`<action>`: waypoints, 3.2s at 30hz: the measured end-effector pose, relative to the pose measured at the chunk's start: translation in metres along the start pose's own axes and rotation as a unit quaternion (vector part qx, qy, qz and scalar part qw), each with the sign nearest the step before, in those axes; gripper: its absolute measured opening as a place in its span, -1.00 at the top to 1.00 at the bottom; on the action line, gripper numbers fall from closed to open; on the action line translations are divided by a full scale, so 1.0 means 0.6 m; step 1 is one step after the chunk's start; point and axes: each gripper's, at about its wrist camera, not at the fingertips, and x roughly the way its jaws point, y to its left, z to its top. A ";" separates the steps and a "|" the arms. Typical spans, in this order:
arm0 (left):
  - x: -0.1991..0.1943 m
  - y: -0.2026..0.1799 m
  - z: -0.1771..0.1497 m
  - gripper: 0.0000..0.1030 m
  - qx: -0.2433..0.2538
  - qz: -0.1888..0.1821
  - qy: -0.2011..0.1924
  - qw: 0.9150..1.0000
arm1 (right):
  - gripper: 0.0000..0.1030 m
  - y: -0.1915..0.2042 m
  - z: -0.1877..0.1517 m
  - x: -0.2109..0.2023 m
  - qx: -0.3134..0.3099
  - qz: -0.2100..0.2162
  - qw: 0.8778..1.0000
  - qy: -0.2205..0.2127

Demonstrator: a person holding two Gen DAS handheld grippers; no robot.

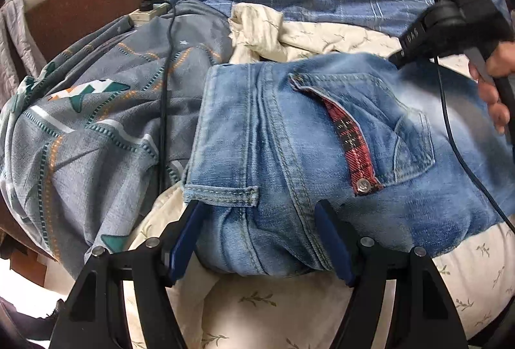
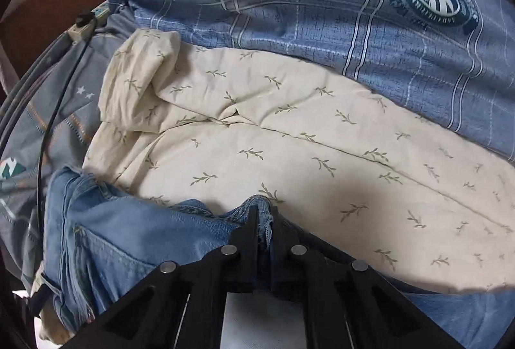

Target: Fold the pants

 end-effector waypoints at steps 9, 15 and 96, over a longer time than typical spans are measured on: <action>0.005 0.015 -0.006 -0.39 -0.013 0.030 0.010 0.999 | 0.89 -0.132 -0.004 0.012 0.228 0.130 0.964 -0.047; -0.034 0.032 -0.001 -0.39 -0.058 0.044 -0.038 0.997 | 0.83 -0.152 -0.023 -0.096 0.178 0.138 0.969 -0.104; -0.105 -0.308 0.039 -1.00 0.077 -0.120 -0.086 0.986 | 0.78 -0.390 -0.407 -0.238 0.276 0.006 0.960 -0.046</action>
